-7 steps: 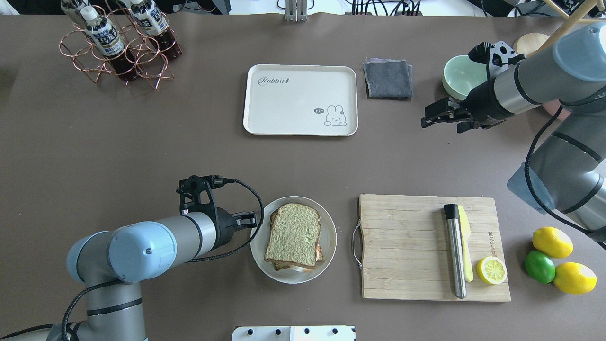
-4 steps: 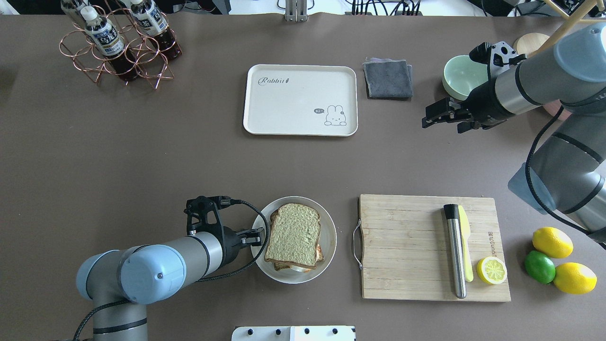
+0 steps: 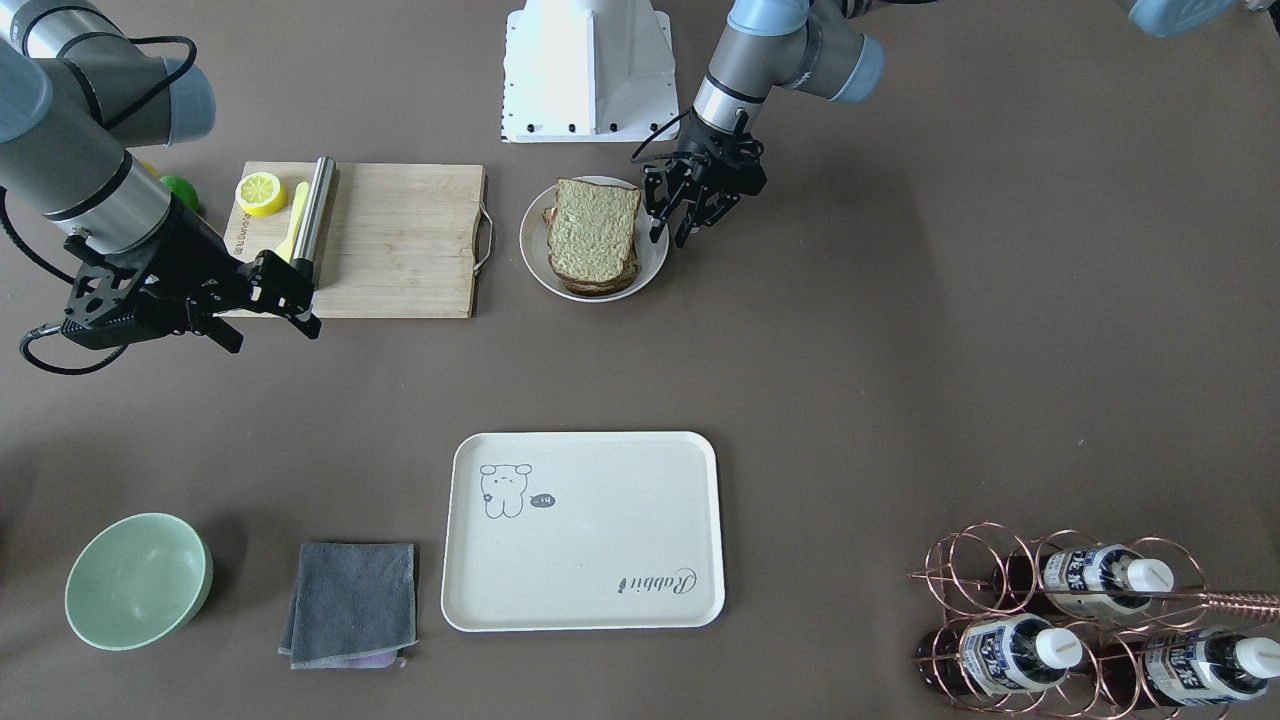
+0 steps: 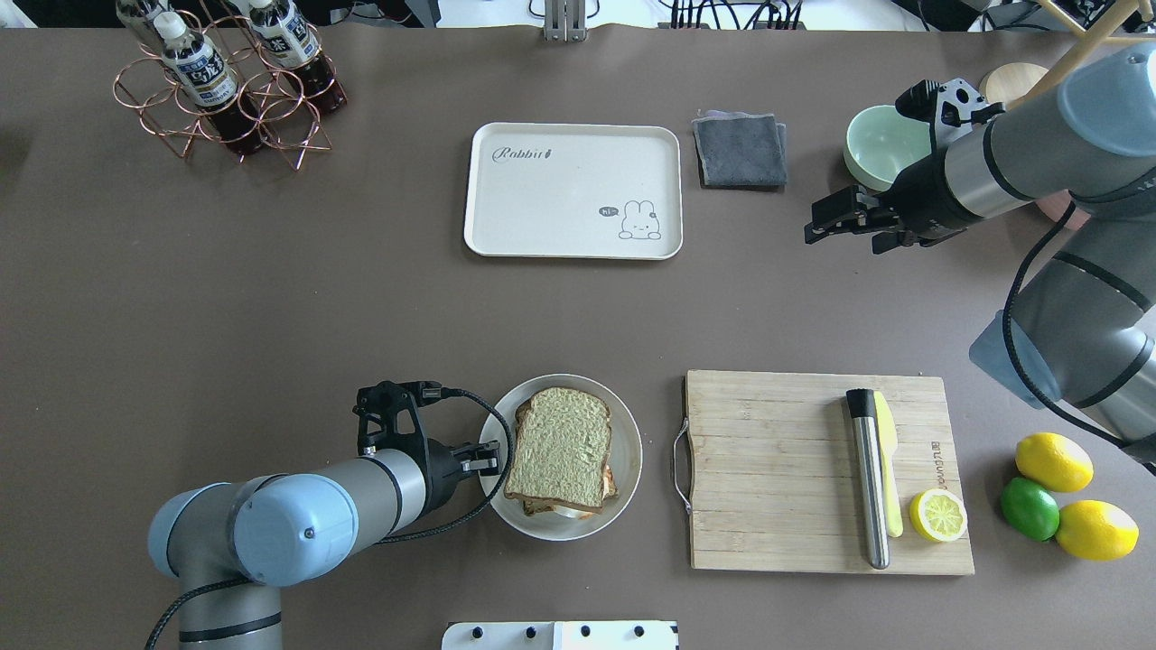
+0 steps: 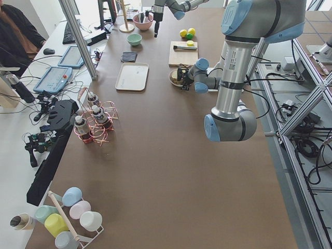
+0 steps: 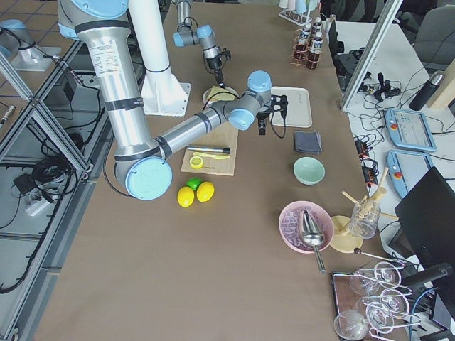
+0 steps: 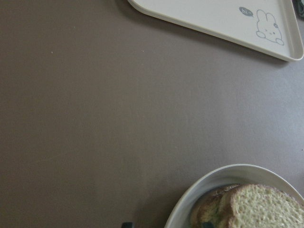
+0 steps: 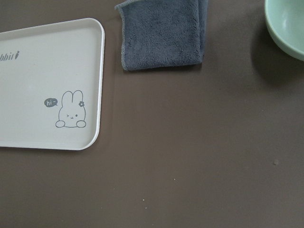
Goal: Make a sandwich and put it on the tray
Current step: 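Grasp the rim of the white plate with the left gripper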
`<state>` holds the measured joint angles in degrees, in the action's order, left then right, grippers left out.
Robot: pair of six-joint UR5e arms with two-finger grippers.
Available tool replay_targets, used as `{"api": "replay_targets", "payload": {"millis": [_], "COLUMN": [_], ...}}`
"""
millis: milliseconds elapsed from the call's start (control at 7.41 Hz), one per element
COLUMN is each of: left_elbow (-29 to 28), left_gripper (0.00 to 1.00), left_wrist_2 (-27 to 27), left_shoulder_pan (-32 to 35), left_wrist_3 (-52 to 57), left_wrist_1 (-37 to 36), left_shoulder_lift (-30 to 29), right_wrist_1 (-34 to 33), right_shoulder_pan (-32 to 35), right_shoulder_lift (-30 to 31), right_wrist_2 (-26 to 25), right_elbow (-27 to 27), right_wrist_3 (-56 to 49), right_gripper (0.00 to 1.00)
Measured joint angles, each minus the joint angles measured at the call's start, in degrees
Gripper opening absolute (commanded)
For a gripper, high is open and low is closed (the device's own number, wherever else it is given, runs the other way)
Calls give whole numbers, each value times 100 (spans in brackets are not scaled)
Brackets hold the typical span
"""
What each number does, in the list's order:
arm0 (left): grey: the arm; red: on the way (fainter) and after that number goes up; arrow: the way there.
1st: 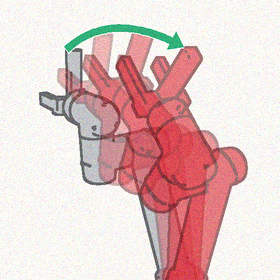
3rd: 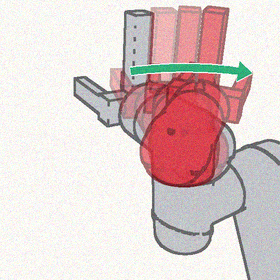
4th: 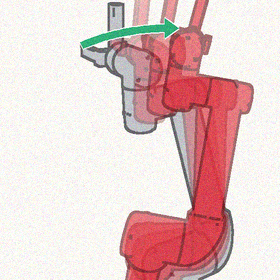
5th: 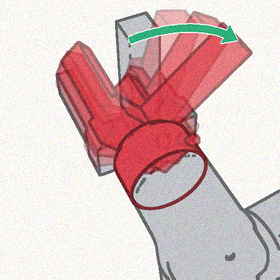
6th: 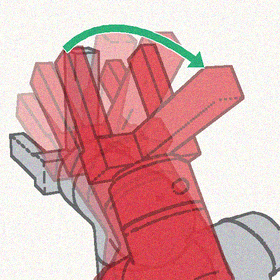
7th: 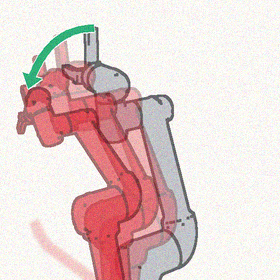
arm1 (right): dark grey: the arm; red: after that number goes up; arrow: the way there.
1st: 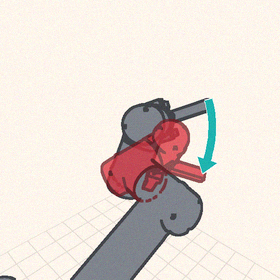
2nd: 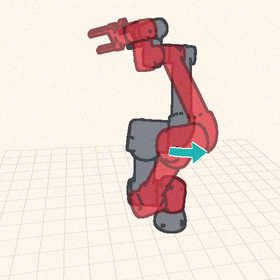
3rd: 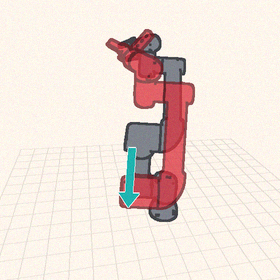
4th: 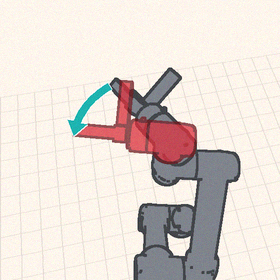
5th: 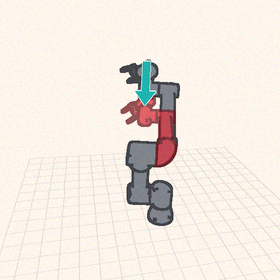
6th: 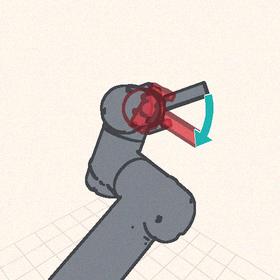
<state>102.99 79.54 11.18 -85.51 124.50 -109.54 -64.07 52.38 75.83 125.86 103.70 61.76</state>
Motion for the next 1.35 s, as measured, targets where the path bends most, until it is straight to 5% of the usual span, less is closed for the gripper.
{"api": "replay_targets", "payload": {"millis": [270,944,1349], "left_elbow": [-6,87,424], "left_gripper": [0,0,0], "left_wrist_2": [-2,47,587], "left_shoulder_pan": [-32,-28,315], "left_wrist_3": [0,4,-6], "left_wrist_1": [17,26,-9], "left_shoulder_lift": [3,-10,-17], "right_wrist_1": [0,0,2], "right_shoulder_pan": [0,14,24], "right_shoulder_lift": [-1,18,61], "right_wrist_2": [0,0,14], "right_elbow": [13,50,93], "right_wrist_3": [17,33,34], "right_gripper": [100,100,100]}}
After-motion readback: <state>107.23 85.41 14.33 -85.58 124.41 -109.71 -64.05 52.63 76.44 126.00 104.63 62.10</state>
